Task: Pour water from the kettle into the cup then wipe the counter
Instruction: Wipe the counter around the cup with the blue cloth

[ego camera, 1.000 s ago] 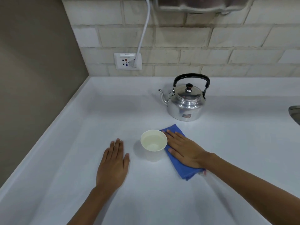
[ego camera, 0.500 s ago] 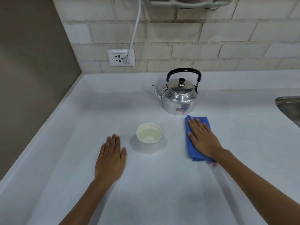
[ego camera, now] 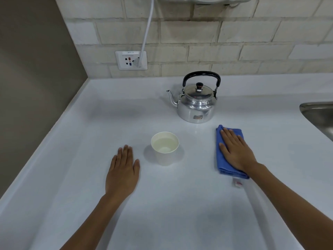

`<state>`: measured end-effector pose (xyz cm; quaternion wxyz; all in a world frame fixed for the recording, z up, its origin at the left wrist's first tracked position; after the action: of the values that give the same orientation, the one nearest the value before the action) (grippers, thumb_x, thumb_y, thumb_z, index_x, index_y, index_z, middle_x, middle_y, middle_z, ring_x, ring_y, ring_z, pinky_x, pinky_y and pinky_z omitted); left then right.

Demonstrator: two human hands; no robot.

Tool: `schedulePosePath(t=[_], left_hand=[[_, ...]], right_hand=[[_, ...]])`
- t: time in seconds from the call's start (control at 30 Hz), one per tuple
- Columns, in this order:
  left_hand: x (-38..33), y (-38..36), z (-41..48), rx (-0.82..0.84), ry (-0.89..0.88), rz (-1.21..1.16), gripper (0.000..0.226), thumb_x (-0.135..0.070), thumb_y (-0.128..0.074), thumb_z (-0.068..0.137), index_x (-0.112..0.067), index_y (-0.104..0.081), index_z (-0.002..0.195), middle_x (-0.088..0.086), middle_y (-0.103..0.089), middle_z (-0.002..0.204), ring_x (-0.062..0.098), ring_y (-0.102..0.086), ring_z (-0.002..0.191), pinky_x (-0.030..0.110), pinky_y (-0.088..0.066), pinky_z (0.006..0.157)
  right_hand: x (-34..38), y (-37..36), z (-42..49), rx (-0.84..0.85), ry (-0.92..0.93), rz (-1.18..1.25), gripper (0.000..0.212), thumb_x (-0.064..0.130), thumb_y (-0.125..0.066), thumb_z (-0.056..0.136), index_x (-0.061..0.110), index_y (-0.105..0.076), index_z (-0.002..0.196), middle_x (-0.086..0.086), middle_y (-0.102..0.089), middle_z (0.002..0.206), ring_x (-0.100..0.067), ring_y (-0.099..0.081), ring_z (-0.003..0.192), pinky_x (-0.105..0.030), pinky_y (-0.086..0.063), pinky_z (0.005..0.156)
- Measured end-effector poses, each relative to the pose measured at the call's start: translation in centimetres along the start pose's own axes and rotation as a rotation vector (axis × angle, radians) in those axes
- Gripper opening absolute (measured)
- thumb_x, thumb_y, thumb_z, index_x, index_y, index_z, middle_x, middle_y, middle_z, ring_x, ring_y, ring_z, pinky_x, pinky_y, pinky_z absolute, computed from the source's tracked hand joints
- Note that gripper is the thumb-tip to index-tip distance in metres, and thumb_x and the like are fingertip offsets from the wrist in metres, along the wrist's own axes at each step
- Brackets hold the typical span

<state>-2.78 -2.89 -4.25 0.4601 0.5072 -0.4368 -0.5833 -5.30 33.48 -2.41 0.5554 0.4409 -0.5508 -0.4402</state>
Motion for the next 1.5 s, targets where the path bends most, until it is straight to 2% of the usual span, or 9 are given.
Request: schedulePosePath(t=[0.6,0.77,0.87,0.97,1.07,1.17,1.33,1.4,1.5], left_hand=[[-0.4,0.7,-0.1,0.022,-0.012,-0.005,0.054,-0.029,-0.020,0.101,-0.004,-0.004,0.145,0.011,-0.004,0.157,0.022,0.000,0.144,0.032,-0.001,0.116],[-2.8,4.3,-3.5,-0.140,-0.141,-0.138,0.043,-0.024,-0.035,0.097,0.001,-0.048,0.129,0.017,-0.052,0.135,0.030,-0.045,0.128,0.035,-0.026,0.111],[-7.7,6.0,-6.3,-0.215,-0.383,-0.283,0.038,-0.018,-0.038,0.086,-0.004,-0.068,0.104,0.009,-0.072,0.103,0.025,-0.066,0.094,0.027,-0.039,0.095],[-13.4,5.4,-7.6,-0.165,-0.542,-0.387,0.026,-0.017,-0.056,0.083,-0.009,-0.070,0.104,0.002,-0.073,0.104,0.016,-0.066,0.097,0.024,-0.045,0.093],[-17.6,3.3,-6.5,-0.061,-0.477,-0.204,0.042,-0.030,-0.051,0.092,-0.009,-0.052,0.129,0.003,-0.055,0.134,0.011,-0.047,0.127,0.022,-0.033,0.107],[-18.7,0.2,-5.7,0.109,-0.404,-0.112,0.055,-0.032,-0.019,0.102,-0.003,0.000,0.145,0.011,0.000,0.157,0.020,0.004,0.144,0.031,0.004,0.117],[-17.2,-1.2,-6.7,0.129,-0.434,-0.055,0.057,-0.037,-0.014,0.101,-0.009,0.010,0.145,0.006,0.011,0.157,0.016,0.014,0.143,0.030,0.016,0.113],[-15.6,-0.7,-7.3,0.134,-0.395,-0.050,0.055,-0.037,-0.015,0.101,-0.009,0.000,0.146,0.005,0.001,0.157,0.014,0.005,0.144,0.033,0.014,0.113],[-11.9,1.3,-9.3,0.202,-0.344,-0.102,0.054,-0.039,-0.018,0.098,-0.011,-0.044,0.135,0.002,-0.045,0.143,0.013,-0.039,0.132,0.026,-0.017,0.114]], right_hand=[[13.6,-2.9,-9.0,0.005,0.226,0.177,0.053,0.036,-0.019,0.099,0.021,0.003,0.144,0.010,0.008,0.151,-0.008,0.008,0.142,-0.025,0.008,0.115],[9.9,1.4,-4.0,-0.179,0.112,0.470,0.040,0.016,-0.034,0.098,0.011,-0.037,0.138,-0.008,-0.039,0.145,-0.021,-0.034,0.133,-0.030,-0.021,0.113],[9.2,1.4,-0.2,-0.084,0.141,0.409,0.042,0.017,-0.032,0.098,0.011,-0.034,0.140,-0.008,-0.034,0.149,-0.021,-0.027,0.137,-0.030,-0.018,0.113],[8.8,-0.3,1.8,-0.015,0.178,0.319,0.042,0.016,-0.032,0.099,0.011,-0.031,0.140,-0.007,-0.026,0.152,-0.020,-0.017,0.141,-0.030,-0.011,0.114],[7.8,-1.6,2.1,-0.014,0.153,0.314,0.042,0.021,-0.029,0.099,0.014,-0.032,0.140,-0.003,-0.026,0.152,-0.015,-0.015,0.141,-0.031,-0.009,0.116],[7.3,-1.8,2.2,-0.021,0.143,0.369,0.040,0.022,-0.031,0.099,0.015,-0.036,0.138,-0.002,-0.029,0.151,-0.013,-0.018,0.141,-0.030,-0.009,0.115],[7.2,-1.9,2.1,-0.024,0.168,0.324,0.041,0.023,-0.030,0.099,0.016,-0.033,0.140,-0.001,-0.027,0.152,-0.012,-0.016,0.141,-0.024,-0.005,0.112],[7.2,-2.0,2.1,-0.039,0.176,0.303,0.041,0.023,-0.030,0.099,0.016,-0.033,0.140,0.000,-0.027,0.152,-0.012,-0.016,0.141,-0.023,-0.004,0.112],[7.2,-2.1,2.1,-0.070,0.196,0.229,0.042,0.022,-0.030,0.099,0.016,-0.031,0.141,-0.001,-0.026,0.152,-0.013,-0.016,0.141,-0.024,-0.005,0.113]])
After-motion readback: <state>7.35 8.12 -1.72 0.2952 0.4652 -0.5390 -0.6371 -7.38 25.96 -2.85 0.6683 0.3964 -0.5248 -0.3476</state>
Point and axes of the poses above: each hand's wrist, its own z-axis towards the middle knuckle, its own y-axis out of the back of the hand, x = y × z, the point moved 5 cm from there along z, towards the middle knuckle
